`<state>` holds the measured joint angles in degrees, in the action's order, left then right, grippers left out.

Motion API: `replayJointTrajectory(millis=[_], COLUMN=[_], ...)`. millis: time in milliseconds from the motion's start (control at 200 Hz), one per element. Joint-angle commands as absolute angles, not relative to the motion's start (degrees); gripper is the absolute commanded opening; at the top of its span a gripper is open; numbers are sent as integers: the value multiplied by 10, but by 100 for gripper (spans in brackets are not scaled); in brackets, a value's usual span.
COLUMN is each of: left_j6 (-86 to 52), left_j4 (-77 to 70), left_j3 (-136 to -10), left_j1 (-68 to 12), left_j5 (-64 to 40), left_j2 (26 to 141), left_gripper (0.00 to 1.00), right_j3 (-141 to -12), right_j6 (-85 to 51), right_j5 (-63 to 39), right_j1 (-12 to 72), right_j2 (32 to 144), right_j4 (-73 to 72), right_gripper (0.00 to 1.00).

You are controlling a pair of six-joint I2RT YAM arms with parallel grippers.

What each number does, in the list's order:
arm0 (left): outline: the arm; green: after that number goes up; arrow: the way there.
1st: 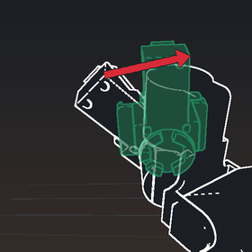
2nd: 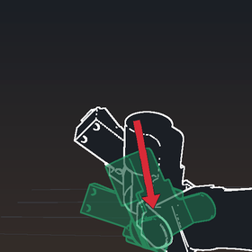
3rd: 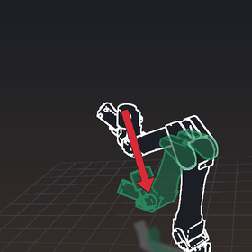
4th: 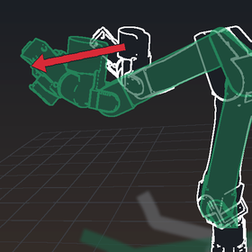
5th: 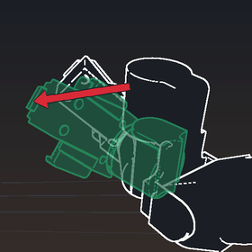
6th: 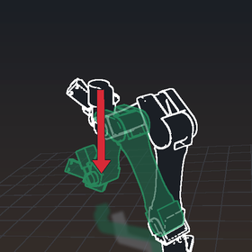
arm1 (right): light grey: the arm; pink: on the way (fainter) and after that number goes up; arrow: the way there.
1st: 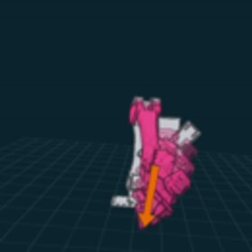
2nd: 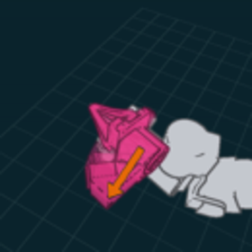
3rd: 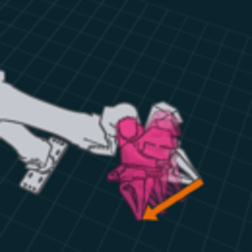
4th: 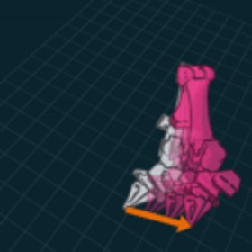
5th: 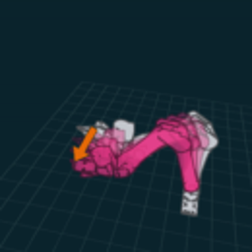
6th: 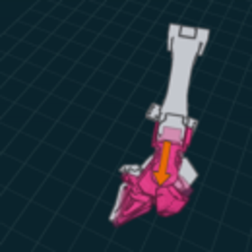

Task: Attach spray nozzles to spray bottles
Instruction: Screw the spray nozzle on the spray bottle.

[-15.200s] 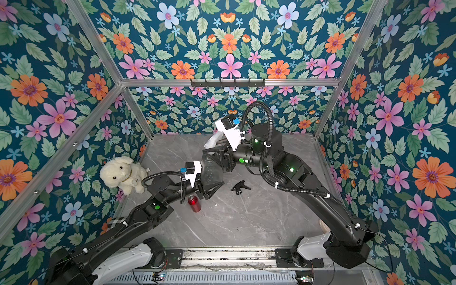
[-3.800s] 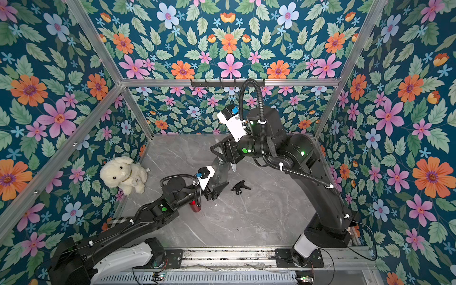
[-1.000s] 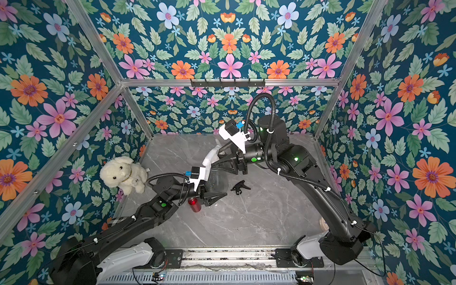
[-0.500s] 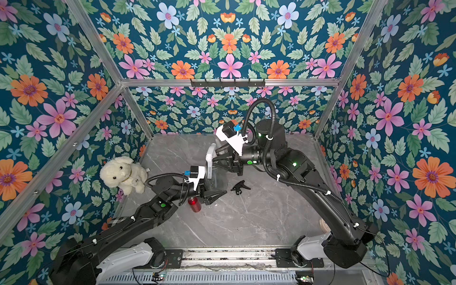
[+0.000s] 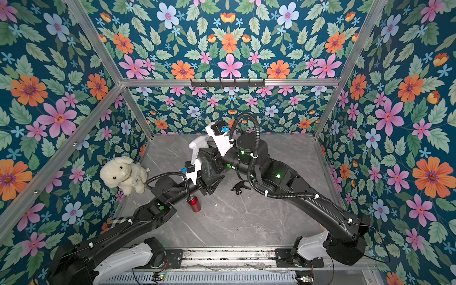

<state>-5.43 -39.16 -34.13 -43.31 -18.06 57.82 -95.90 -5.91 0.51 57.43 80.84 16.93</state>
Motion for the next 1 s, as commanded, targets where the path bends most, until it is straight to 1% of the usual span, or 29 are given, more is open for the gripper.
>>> replayJointTrajectory(millis=[0,90,270,385,425,535,710,855,915,995], left_j6=[-28,-21,-5,-2,-3,-11,-17,-23,-27,-31], left_j4=[-423,-424,-423,-411,-407,-396,-377,-371,-371,-372], left_j3=[-354,-356,-361,-366,-366,-367,-375,-374,-372,-369], left_j1=[-439,-445,-459,-461,-462,-461,-459,-449,-443,-437], left_j5=[-93,-59,-4,9,10,15,18,10,-1,-19], left_j2=[584,588,594,596,595,594,599,598,594,586], left_gripper=[0,0,0,0,0,0,0,0,0,0], right_j3=[-970,-989,-998,-985,-983,-969,-941,-893,-884,-870], right_j6=[-119,-114,-137,-134,-126,-94,-67,-52,-48,-48], right_j5=[62,135,232,253,251,225,219,168,151,89], right_j1=[616,646,676,679,679,679,678,678,676,654], right_j2=[839,864,902,901,897,879,843,787,764,727], right_j4=[287,292,274,239,229,191,153,121,140,164], right_gripper=[22,23,24,25,27,37,53,57,58,58])
